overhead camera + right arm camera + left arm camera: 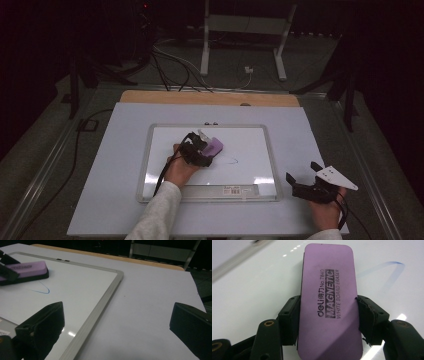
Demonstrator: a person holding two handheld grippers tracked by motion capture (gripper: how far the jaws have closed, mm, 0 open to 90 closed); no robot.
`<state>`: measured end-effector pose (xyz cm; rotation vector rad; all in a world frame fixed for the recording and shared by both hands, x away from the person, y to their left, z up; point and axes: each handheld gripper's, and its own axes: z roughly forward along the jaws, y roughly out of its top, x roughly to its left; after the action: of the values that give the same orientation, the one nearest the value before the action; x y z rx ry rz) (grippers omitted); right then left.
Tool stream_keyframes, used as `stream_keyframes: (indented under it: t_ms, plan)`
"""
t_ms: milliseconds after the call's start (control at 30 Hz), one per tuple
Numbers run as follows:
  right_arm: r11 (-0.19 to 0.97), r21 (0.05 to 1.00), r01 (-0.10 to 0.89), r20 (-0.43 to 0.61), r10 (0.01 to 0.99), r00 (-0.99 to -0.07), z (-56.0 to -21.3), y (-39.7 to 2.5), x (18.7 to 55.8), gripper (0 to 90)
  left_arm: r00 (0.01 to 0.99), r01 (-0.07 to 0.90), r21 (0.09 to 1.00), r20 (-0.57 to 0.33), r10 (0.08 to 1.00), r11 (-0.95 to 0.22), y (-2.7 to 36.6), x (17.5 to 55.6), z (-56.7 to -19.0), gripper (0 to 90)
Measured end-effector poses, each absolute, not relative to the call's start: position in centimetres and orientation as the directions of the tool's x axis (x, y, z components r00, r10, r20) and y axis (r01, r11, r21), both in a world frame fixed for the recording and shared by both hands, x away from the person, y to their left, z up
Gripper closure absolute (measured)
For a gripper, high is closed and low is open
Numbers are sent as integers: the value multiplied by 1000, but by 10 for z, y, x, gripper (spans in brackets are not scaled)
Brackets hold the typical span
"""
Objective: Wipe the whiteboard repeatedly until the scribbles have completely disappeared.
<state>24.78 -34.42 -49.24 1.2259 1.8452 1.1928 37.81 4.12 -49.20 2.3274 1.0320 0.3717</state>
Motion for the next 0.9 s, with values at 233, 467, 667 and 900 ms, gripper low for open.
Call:
stream_keyframes:
  t_ms: [233, 467, 667, 900]
  plan:
    - [164, 914, 370, -11, 925, -380, -493, -344, 248, 0, 592, 646, 593, 8, 806, -481, 44, 393, -493, 419]
    - [164, 914, 371, -11, 924, -381, -492, -343, 248, 0, 639, 619, 578, 22, 769, -531, 36, 389, -491, 419]
    - [165, 915, 369, -12, 924, -382, -492, -343, 248, 0, 721, 569, 570, 0, 693, -592, 29, 382, -490, 420]
    - [159, 915, 369, -10, 927, -376, -492, -345, 247, 0, 590, 638, 567, 73, 804, -521, 42, 392, -489, 420]
